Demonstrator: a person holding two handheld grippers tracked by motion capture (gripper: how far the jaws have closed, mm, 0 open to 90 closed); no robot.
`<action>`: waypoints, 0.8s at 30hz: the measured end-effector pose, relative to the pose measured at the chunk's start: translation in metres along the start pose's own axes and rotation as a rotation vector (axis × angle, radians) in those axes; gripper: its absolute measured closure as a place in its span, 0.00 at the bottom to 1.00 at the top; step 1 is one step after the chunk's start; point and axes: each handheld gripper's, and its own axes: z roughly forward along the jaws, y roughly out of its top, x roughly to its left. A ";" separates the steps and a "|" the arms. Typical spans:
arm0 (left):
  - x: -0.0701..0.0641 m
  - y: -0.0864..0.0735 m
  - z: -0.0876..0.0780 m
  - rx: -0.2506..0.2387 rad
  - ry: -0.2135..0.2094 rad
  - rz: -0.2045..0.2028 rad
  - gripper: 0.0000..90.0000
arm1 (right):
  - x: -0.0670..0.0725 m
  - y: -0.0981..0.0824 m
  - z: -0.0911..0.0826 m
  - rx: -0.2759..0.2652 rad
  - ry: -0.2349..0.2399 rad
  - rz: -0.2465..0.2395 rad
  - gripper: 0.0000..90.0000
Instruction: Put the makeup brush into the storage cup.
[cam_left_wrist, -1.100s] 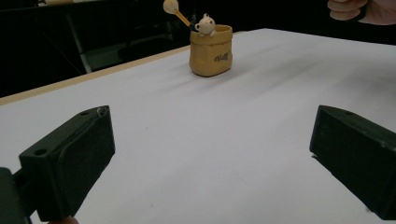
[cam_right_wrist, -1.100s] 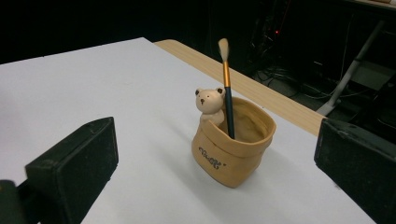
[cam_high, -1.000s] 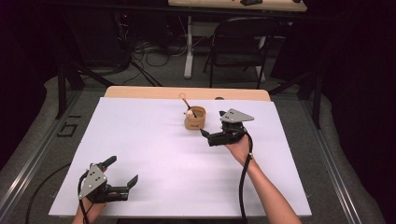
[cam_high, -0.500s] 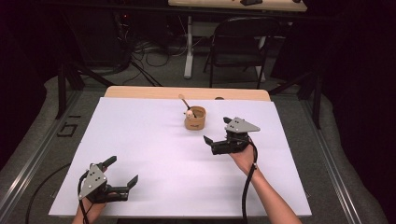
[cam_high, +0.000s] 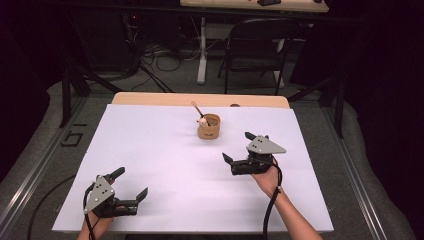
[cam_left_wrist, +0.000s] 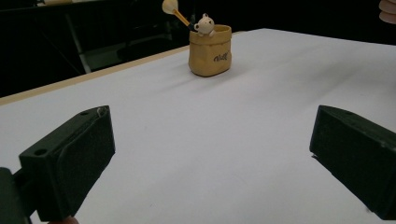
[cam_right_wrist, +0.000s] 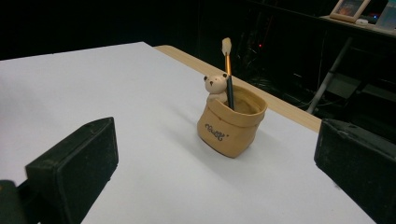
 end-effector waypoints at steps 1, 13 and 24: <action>0.000 0.000 0.000 0.000 0.000 0.001 0.00 | 0.001 -0.001 -0.001 -0.007 -0.004 -0.001 0.00; 0.000 0.000 0.000 0.000 0.000 0.002 0.00 | 0.012 -0.010 -0.021 -0.024 -0.046 -0.003 0.00; 0.000 0.000 0.001 -0.003 -0.001 -0.001 0.00 | 0.016 -0.022 -0.039 -0.055 -0.076 0.016 0.00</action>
